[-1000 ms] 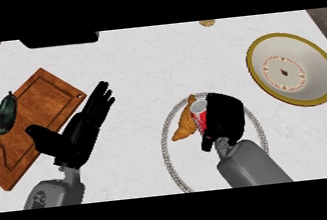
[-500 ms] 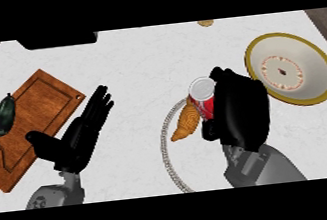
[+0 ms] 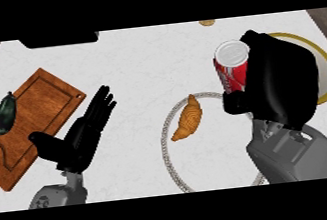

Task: Pick the can from the placemat and place it in the bowl

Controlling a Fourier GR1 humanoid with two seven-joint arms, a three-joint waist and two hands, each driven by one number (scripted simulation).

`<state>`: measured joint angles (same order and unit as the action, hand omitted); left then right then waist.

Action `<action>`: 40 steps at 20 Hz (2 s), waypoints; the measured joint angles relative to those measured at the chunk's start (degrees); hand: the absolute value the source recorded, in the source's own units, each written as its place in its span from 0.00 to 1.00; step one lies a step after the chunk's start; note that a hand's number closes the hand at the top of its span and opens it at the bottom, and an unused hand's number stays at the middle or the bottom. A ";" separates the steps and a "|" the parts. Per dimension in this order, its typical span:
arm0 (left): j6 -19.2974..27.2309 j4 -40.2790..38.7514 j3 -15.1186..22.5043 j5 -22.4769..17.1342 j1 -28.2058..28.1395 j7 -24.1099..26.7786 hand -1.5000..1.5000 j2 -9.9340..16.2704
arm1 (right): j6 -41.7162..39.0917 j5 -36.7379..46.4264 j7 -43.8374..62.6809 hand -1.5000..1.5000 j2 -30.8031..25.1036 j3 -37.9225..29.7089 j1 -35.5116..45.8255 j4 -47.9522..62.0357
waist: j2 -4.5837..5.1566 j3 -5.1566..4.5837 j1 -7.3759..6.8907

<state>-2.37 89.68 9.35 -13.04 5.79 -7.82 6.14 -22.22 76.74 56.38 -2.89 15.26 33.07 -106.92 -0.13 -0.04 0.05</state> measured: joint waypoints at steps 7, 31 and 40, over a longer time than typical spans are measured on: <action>-0.75 0.49 -0.82 0.00 0.76 -1.04 0.50 0.16 | 2.19 -2.04 -5.15 1.00 -4.21 -11.86 3.24 5.80 | 0.16 0.03 -0.26; -1.60 0.34 -0.88 1.34 2.32 -2.28 0.50 -1.55 | 32.10 -7.56 -28.43 0.00 -22.04 -34.52 14.19 68.27 | 1.05 0.16 -2.31; -1.43 -0.06 -0.91 1.89 1.79 -1.16 0.50 -2.25 | 44.48 -20.02 -43.67 0.00 -21.51 -45.13 16.13 75.78 | 0.93 0.26 -1.81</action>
<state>-3.80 89.61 8.45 -11.15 7.58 -8.97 3.89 22.26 56.72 12.70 -24.40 -29.87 49.20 -31.14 0.80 0.22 -1.76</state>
